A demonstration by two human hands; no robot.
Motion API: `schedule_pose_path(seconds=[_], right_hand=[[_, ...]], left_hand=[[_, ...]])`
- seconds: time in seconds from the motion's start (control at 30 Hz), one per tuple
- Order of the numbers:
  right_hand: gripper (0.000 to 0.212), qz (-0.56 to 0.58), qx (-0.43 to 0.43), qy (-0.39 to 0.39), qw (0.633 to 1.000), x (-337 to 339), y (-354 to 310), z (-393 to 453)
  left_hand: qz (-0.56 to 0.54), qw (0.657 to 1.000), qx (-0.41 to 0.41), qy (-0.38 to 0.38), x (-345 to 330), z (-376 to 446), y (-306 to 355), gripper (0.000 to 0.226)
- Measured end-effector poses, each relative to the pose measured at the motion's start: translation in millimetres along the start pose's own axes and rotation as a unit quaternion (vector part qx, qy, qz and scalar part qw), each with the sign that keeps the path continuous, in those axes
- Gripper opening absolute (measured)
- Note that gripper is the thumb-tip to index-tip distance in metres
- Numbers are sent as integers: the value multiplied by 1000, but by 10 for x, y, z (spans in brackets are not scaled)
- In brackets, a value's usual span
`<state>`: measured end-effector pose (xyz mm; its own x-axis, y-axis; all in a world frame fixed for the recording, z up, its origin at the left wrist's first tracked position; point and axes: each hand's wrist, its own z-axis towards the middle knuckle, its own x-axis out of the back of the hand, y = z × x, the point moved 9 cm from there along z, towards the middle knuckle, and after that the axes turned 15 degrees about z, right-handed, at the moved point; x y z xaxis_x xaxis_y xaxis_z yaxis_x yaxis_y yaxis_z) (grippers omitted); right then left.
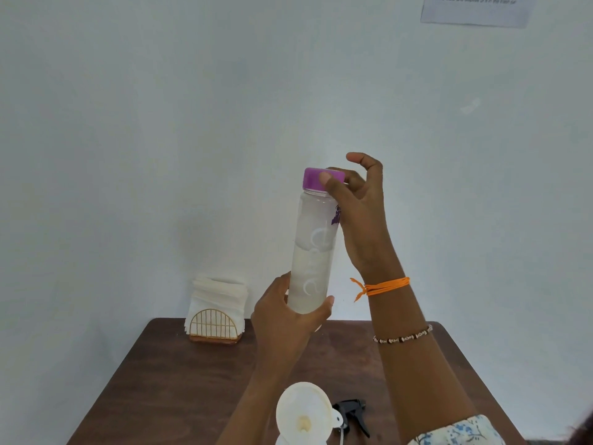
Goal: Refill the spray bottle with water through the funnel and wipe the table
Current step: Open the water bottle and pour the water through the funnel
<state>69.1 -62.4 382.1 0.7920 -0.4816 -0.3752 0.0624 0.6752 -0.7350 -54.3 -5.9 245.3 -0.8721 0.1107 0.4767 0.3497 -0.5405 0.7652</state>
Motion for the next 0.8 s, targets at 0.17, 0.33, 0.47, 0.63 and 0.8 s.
schedule_pose_path(seconds=[0.17, 0.33, 0.47, 0.63, 0.8], right_hand=[[35, 38, -2, 3, 999, -13, 4, -2], [67, -82, 51, 60, 994, -32, -98, -78], [45, 35, 3, 32, 999, -37, -34, -76], [57, 36, -4, 22, 999, -76, -29, -76], [69, -37, 26, 49, 998, -30, -63, -89]], left_hand=[[8, 1000, 1, -2, 18, 4, -34, 56], [-2, 1000, 1, -9, 5, -20, -22, 55], [-12, 1000, 2, -15, -9, -32, -14, 56], [-5, 1000, 0, -14, -1, -29, -4, 57], [-1, 1000, -1, -17, -17, -34, -7, 59]])
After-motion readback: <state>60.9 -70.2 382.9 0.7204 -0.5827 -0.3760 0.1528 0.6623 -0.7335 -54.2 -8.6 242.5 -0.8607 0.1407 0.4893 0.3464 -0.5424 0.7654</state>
